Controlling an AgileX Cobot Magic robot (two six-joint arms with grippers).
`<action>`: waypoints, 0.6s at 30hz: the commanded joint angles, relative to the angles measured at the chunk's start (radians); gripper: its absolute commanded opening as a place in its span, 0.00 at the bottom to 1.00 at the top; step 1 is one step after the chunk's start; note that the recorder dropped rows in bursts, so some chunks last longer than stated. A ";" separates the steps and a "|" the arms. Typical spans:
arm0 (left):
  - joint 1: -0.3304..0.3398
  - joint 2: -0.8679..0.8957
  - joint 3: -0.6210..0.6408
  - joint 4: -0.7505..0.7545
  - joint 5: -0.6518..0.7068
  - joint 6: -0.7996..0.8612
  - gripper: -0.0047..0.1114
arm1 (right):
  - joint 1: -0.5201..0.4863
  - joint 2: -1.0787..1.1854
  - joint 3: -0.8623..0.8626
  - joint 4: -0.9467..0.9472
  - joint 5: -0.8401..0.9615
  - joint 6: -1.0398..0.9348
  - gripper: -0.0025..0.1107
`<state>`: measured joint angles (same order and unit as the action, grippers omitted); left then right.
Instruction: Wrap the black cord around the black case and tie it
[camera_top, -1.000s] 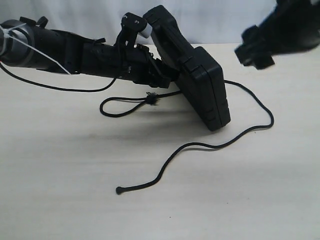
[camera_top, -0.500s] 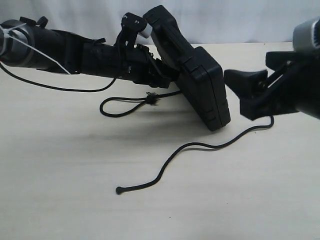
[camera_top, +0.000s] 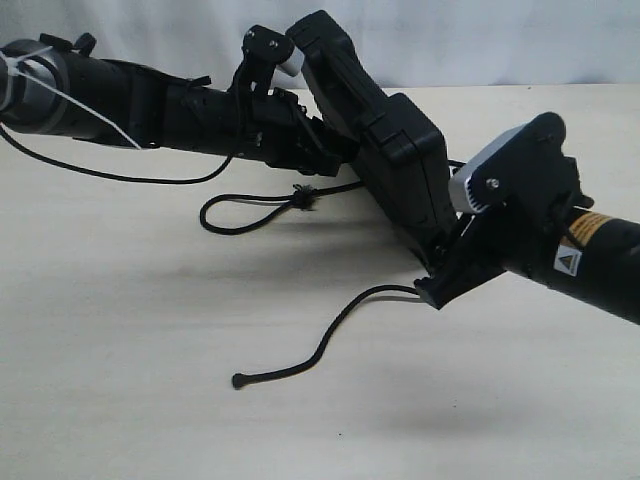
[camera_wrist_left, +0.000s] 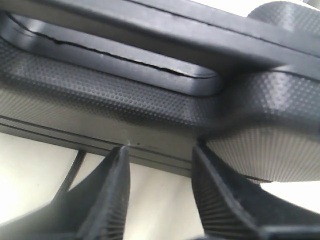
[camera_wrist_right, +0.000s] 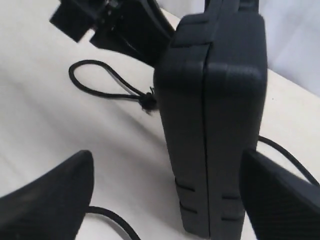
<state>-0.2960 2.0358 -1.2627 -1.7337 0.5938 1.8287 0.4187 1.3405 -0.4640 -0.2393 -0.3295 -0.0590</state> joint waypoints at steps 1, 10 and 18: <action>-0.008 0.000 -0.008 -0.011 0.001 0.002 0.37 | -0.055 0.117 0.003 0.010 -0.161 -0.055 0.68; -0.008 0.000 -0.008 -0.011 0.001 0.002 0.37 | -0.055 0.295 -0.061 0.281 -0.245 -0.331 0.68; -0.008 0.000 -0.008 -0.011 0.001 0.002 0.37 | -0.055 0.365 -0.089 0.203 -0.421 -0.285 0.68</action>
<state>-0.3008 2.0372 -1.2627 -1.7337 0.5919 1.8287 0.3637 1.6938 -0.5309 -0.0277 -0.6952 -0.3527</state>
